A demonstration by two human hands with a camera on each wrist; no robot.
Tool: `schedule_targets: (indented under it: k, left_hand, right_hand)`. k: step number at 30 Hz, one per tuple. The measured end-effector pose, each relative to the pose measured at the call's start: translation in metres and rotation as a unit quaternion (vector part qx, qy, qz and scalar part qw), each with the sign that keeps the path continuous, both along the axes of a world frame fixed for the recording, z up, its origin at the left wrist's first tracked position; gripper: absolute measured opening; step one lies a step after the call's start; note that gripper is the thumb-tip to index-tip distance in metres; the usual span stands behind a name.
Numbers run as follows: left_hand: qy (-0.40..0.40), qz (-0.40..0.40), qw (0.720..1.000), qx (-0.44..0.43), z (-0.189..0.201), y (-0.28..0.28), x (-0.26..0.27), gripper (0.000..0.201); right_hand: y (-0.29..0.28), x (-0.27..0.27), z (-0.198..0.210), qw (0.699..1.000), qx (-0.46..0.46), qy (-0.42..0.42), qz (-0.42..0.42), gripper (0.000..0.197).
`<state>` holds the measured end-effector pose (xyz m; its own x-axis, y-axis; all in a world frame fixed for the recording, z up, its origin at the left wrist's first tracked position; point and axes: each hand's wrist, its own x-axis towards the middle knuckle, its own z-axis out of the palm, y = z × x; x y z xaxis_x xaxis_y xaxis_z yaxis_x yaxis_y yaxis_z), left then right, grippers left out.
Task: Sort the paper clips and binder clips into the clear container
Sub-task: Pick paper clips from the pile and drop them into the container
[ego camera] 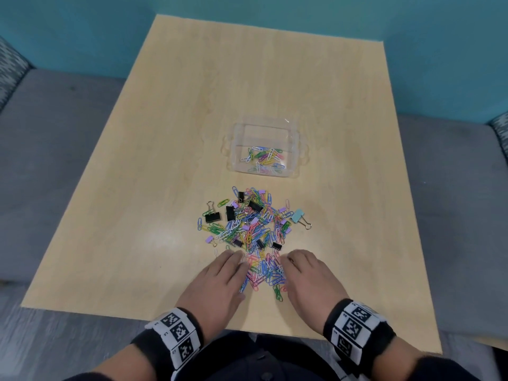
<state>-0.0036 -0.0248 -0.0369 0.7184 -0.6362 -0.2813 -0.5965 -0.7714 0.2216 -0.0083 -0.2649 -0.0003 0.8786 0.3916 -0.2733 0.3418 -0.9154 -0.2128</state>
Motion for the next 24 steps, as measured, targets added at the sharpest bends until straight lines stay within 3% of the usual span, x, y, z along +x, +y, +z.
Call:
schedule_targets:
  k: [4, 11, 17, 24]
  left_hand:
    - [-0.003, -0.035, 0.999, 0.021, 0.001, -0.015, 0.009, 0.062]
    - [-0.068, -0.034, 0.997, -0.018, 0.015, -0.017, 0.008, 0.053]
    - [-0.083, -0.081, 0.993, -0.002, 0.010, -0.031, 0.010, 0.059]
    - [-0.092, -0.104, 0.990, 0.012, 0.007, -0.016, 0.006, 0.058]
  right_hand:
    - [0.005, 0.008, -0.001, 1.000, -0.009, 0.006, -0.022, 0.050]
    - [0.010, 0.001, -0.001, 1.000, -0.019, 0.002, 0.018, 0.037]
    - [0.010, 0.012, -0.001, 0.999, -0.035, 0.011, -0.007, 0.061]
    - [-0.007, 0.011, -0.004, 0.998, -0.021, -0.008, -0.057, 0.056]
